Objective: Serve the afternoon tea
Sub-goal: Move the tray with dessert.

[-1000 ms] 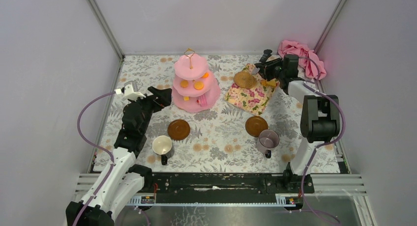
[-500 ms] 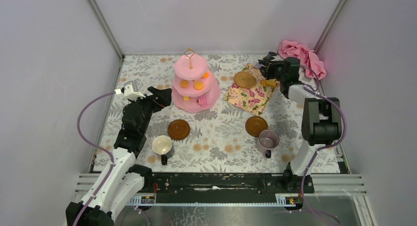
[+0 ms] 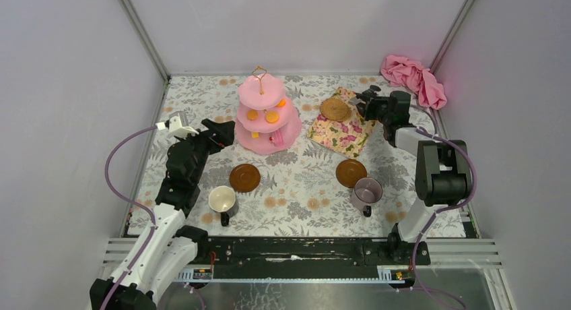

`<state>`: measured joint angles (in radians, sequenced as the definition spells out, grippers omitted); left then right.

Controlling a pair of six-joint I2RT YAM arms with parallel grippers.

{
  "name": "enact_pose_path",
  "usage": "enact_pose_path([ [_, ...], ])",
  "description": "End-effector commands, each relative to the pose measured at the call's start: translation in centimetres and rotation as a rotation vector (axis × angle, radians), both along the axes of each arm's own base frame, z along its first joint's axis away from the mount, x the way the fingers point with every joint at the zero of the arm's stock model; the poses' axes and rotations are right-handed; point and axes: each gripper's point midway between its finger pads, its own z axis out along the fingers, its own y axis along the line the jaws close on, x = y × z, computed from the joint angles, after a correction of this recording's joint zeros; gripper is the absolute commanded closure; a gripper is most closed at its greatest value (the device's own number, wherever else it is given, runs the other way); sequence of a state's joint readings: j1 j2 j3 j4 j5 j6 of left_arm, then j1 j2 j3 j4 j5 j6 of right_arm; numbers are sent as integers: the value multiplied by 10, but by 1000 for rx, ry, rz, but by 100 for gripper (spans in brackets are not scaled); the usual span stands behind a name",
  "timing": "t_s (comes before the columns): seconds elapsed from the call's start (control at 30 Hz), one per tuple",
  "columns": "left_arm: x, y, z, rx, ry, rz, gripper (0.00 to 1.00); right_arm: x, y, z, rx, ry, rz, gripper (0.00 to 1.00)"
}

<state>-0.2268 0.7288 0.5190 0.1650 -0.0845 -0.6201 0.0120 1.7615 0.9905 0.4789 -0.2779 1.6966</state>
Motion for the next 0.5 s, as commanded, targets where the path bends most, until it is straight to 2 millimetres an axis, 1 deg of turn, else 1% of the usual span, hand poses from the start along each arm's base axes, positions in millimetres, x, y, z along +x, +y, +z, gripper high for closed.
enact_pose_path([
  [0.0, 0, -1, 19, -23, -75, -12, 0, -4, -5, 29, 32, -90, -35, 69],
  [0.27, 1, -1, 17, -21, -70, -10, 0, -8, -3, 9, 74, -68, -33, 69],
  [0.47, 2, -1, 17, -21, -68, -10, 0, -9, -5, -2, 88, -60, -35, 69],
])
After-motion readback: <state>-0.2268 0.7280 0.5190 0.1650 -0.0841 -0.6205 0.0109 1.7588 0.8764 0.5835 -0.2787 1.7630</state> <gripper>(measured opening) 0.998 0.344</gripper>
